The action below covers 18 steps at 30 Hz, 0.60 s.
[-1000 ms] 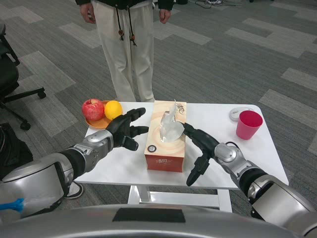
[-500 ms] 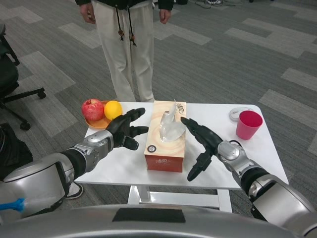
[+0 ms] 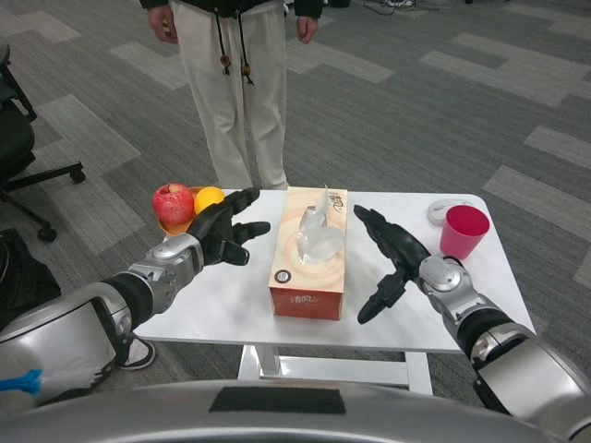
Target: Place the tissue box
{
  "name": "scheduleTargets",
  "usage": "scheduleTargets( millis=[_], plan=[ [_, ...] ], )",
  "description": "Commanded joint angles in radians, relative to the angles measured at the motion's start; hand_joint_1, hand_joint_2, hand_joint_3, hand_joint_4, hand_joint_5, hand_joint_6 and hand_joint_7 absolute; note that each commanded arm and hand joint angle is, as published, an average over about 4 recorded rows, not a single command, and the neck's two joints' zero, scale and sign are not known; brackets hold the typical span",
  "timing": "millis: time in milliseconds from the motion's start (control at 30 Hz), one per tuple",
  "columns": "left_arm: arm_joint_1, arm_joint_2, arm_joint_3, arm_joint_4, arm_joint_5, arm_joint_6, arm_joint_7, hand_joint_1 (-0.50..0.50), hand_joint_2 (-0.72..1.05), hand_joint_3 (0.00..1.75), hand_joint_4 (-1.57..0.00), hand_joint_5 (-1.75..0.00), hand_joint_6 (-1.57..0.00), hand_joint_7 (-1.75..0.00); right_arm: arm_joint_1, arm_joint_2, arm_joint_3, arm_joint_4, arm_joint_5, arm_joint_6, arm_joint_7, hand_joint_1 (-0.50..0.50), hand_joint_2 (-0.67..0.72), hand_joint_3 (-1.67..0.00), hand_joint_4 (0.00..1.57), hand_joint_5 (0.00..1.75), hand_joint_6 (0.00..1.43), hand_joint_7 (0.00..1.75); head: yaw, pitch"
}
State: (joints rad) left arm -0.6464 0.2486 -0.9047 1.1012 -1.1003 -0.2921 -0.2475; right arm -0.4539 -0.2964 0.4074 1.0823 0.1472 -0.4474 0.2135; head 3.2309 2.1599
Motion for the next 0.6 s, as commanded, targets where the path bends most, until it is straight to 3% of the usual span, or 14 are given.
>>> scheduleTargets(
  millis=[33,267,467,600],
  plan=[
    [0.020,0.026,0.057,-0.014,0.007,-0.002,-0.010,0.50,-0.55,0.09,0.00,-0.82,0.00,-0.21,0.013,-0.010,-0.044,-0.019,-0.002,-0.010,-0.002,-0.10,0.15,-0.16,0.00,0.10,0.00,0.00,0.003,0.002],
    [0.065,0.040,0.204,-0.098,0.037,-0.027,-0.016,0.50,-0.55,0.09,0.00,-0.82,0.00,-0.21,0.033,-0.017,-0.117,-0.078,-0.004,-0.010,-0.002,-0.12,0.15,-0.16,0.00,0.10,0.00,0.00,-0.001,-0.001],
    [0.104,0.048,0.294,-0.191,0.042,-0.089,-0.016,0.50,-0.41,0.07,0.00,-0.82,0.00,-0.21,0.047,-0.021,-0.165,-0.160,-0.004,-0.010,0.000,-0.10,0.14,-0.16,0.00,0.10,0.00,0.00,0.002,-0.005],
    [0.119,0.047,0.313,-0.238,0.042,-0.111,-0.016,0.50,-0.19,0.09,0.00,-0.77,0.00,-0.21,0.050,-0.027,-0.187,-0.222,-0.002,-0.013,0.007,-0.08,0.15,-0.16,0.00,0.10,0.00,0.00,0.000,-0.006]
  ],
)
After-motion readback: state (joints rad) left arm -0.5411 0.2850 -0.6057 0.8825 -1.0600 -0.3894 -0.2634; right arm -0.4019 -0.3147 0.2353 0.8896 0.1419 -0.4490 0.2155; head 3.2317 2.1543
